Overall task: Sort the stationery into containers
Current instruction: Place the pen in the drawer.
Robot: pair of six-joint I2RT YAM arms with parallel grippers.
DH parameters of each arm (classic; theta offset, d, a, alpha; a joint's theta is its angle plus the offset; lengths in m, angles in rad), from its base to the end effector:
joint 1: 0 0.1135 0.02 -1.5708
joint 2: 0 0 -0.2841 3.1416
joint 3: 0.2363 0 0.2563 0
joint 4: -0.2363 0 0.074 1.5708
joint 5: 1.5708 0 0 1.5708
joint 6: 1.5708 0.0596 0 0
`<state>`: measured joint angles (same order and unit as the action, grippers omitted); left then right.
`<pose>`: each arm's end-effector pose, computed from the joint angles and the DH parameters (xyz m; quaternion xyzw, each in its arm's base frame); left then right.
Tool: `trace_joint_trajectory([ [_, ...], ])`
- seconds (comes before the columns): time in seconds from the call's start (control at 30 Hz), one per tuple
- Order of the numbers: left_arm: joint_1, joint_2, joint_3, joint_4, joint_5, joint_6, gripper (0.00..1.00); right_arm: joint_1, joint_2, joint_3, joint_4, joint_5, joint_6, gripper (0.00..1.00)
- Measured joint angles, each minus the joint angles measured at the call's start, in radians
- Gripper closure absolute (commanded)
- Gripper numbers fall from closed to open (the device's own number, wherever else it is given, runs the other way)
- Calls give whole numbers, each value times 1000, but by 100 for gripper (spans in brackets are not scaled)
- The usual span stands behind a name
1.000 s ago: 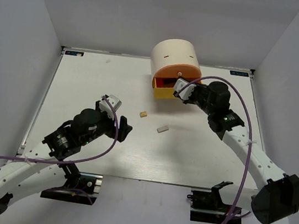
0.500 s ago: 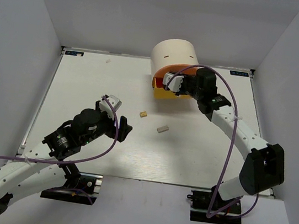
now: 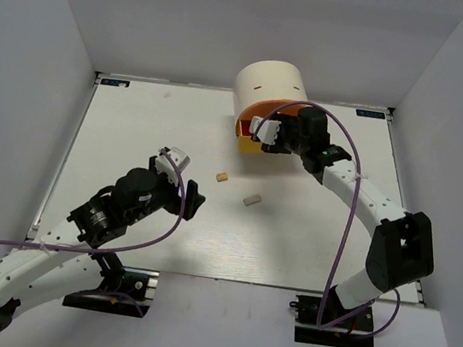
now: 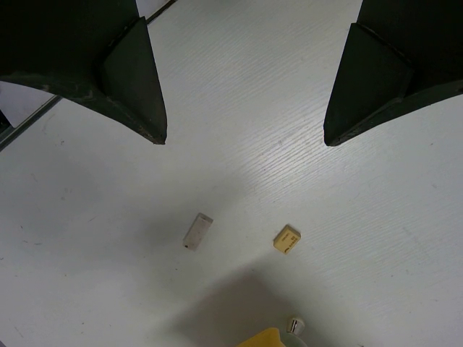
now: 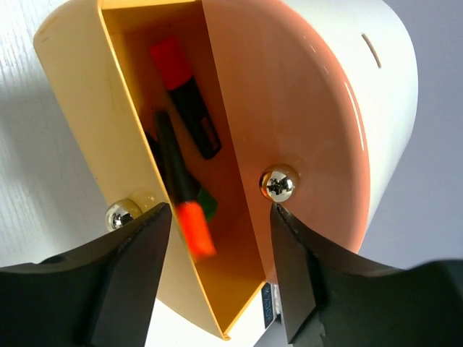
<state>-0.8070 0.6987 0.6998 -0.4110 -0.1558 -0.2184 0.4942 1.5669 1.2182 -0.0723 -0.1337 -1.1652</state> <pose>0.1267 -0.1189 0.3036 0.2010 0.8102 -0.2115 0.5084 0.3440 0.1944 0.3145 -0.6423 0.5385 -0.1257 0.5307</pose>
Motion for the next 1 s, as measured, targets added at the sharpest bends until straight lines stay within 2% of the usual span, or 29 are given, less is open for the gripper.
trace_joint_trajectory([
  [0.3, 0, 0, 0, 0, 0, 0, 1, -2, 8, 5, 1, 6, 19, 35],
  [0.4, 0, 0, 0, 0, 0, 0, 1, -4, -6, 5, 1, -6, 42, 46],
  [0.43, 0, 0, 0, 0, 0, 0, 1, -5, -19, 5, 1, -13, 55, 60],
  [0.53, 0, 0, 0, 0, 0, 0, 1, -11, -74, 3, 1, -45, 92, 81],
  [0.6, 0, 0, 0, 0, 0, 0, 1, -15, -111, 3, 3, -66, 120, 91],
  [0.63, 0, 0, 0, 0, 0, 0, 1, -16, -127, 3, 4, -77, 133, 100],
  [1.0, 0, 0, 0, 0, 0, 0, 1, -34, -98, 3, -63, -146, 200, 100],
])
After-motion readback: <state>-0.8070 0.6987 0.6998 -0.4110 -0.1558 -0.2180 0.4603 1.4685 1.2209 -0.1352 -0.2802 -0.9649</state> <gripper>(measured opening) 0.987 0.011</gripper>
